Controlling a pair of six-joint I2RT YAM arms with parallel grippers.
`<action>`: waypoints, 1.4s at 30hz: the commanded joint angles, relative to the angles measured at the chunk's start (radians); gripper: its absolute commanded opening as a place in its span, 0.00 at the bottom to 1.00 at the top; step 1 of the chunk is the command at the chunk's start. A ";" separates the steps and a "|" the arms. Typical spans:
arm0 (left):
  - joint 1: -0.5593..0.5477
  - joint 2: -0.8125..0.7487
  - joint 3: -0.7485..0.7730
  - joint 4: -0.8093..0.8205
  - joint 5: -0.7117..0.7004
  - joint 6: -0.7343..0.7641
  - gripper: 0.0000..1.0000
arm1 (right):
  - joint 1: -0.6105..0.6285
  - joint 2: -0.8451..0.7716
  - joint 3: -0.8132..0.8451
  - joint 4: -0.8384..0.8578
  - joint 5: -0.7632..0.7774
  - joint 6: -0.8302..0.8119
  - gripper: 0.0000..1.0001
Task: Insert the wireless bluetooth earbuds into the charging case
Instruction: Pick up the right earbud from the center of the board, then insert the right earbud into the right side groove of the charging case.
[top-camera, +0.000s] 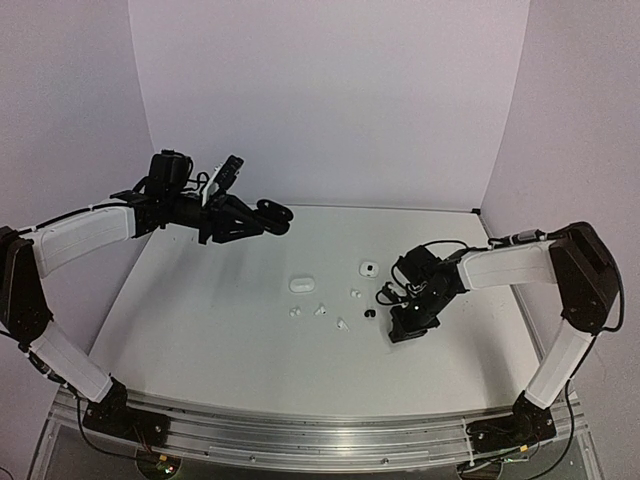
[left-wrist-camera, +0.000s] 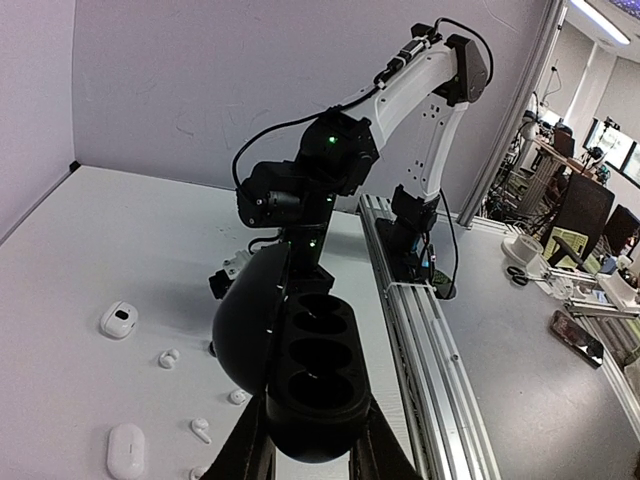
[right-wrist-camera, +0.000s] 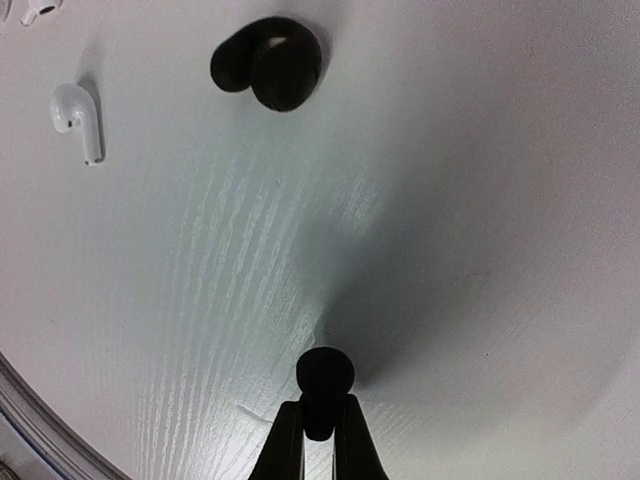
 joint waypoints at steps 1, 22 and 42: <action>0.004 -0.026 0.009 -0.045 0.011 0.075 0.00 | 0.011 -0.091 0.109 -0.014 -0.027 -0.047 0.00; -0.070 0.046 0.104 -0.324 0.071 0.411 0.00 | 0.405 -0.135 0.811 -0.145 0.041 -0.300 0.00; -0.084 0.038 0.170 -0.498 0.015 0.613 0.00 | 0.467 0.087 1.090 -0.398 0.185 -0.349 0.00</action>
